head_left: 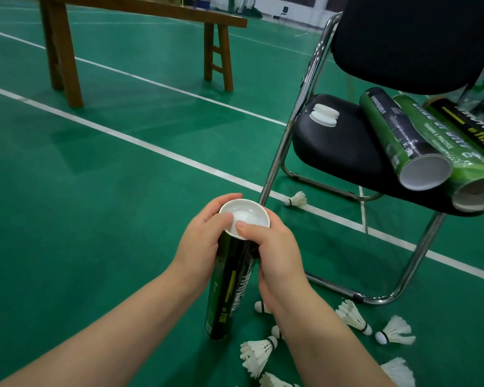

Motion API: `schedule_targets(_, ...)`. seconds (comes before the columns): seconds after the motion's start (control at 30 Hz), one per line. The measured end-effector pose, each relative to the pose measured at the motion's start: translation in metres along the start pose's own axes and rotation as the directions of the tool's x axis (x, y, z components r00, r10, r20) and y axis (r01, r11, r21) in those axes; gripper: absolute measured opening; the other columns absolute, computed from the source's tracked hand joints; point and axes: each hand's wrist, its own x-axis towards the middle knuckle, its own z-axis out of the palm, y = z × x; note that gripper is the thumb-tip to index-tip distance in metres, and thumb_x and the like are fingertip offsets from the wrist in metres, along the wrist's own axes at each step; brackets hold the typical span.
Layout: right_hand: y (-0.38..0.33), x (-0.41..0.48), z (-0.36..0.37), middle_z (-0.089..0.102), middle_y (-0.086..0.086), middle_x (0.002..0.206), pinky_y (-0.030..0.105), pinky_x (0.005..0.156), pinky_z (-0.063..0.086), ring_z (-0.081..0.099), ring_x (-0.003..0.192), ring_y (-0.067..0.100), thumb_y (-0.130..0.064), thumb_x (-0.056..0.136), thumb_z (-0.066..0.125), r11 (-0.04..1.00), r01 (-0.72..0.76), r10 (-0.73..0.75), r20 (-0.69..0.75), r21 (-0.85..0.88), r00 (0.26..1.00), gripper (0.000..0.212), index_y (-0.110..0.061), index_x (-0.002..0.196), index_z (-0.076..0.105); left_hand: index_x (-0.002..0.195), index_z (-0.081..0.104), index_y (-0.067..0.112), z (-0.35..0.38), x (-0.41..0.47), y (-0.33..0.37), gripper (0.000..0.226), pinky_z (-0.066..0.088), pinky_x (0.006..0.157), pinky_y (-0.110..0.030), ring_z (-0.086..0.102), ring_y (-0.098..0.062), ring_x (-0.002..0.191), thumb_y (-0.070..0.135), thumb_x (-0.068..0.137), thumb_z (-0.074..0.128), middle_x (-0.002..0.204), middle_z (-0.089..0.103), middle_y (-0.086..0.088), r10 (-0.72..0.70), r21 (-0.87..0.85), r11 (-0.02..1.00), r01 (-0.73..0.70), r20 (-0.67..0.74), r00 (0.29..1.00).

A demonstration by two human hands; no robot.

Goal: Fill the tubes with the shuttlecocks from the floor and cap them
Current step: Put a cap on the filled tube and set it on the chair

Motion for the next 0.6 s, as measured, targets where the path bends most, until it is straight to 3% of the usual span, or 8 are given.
schedule_targets(0.17,-0.002,-0.006,-0.001,0.068,0.002,0.083,0.017,0.057,0.050,0.063,0.069,0.008,0.003,0.081,0.057,1.000,-0.013,0.012,-0.017,-0.017,1.000,0.025,-0.012,0.099,0.066,0.097,0.065,0.018,0.002,-0.003,0.000,0.034,0.053,0.061,-0.023,0.063,-0.014,0.073,0.011,0.070,0.045,0.081,0.069,-0.004,-0.009,0.047,0.999,0.009,-0.012,1.000)
schedule_targets(0.27,0.001,-0.010,-0.003,0.070,0.003,0.088,0.020,0.059,0.050,0.063,0.071,0.007,-0.015,0.093,0.048,0.997,-0.045,0.043,-0.038,-0.056,0.998,0.020,-0.016,0.096,0.068,0.098,0.064,0.017,0.005,-0.009,0.002,0.032,0.050,0.055,-0.018,0.061,-0.010,0.066,0.007,0.075,0.044,0.076,0.068,-0.001,-0.006,0.067,0.998,0.006,0.003,1.000)
schedule_targets(0.33,0.002,-0.009,-0.003,0.068,0.001,0.080,0.018,0.053,0.047,0.062,0.064,0.005,-0.020,0.096,0.044,0.996,-0.069,0.066,-0.060,-0.060,0.996,0.024,-0.016,0.090,0.067,0.100,0.063,0.017,0.006,-0.011,0.002,0.032,0.048,0.053,-0.017,0.060,-0.008,0.064,0.006,0.076,0.044,0.074,0.068,0.001,-0.004,0.078,0.997,0.003,0.008,1.000)
schedule_targets(0.5,-0.009,-0.010,0.000,0.063,0.002,0.065,0.011,0.038,0.038,0.057,0.043,0.004,-0.011,0.094,0.044,0.989,-0.145,0.146,-0.069,0.019,0.987,0.023,-0.011,0.083,0.065,0.101,0.060,0.037,0.004,-0.008,-0.002,0.048,0.047,0.060,-0.022,0.056,-0.010,0.068,0.016,0.062,0.043,0.075,0.062,0.003,-0.024,0.117,0.993,0.028,-0.038,0.999)
schedule_targets(0.6,-0.012,-0.011,-0.002,0.060,0.000,0.055,0.011,0.036,0.036,0.054,0.039,0.004,-0.005,0.092,0.044,0.989,-0.137,0.142,-0.112,0.053,0.984,0.025,-0.009,0.078,0.065,0.095,0.064,0.026,0.011,-0.011,0.000,0.043,0.048,0.057,-0.019,0.058,-0.009,0.066,0.013,0.061,0.042,0.075,0.065,0.003,-0.023,0.091,0.996,0.024,-0.006,1.000)
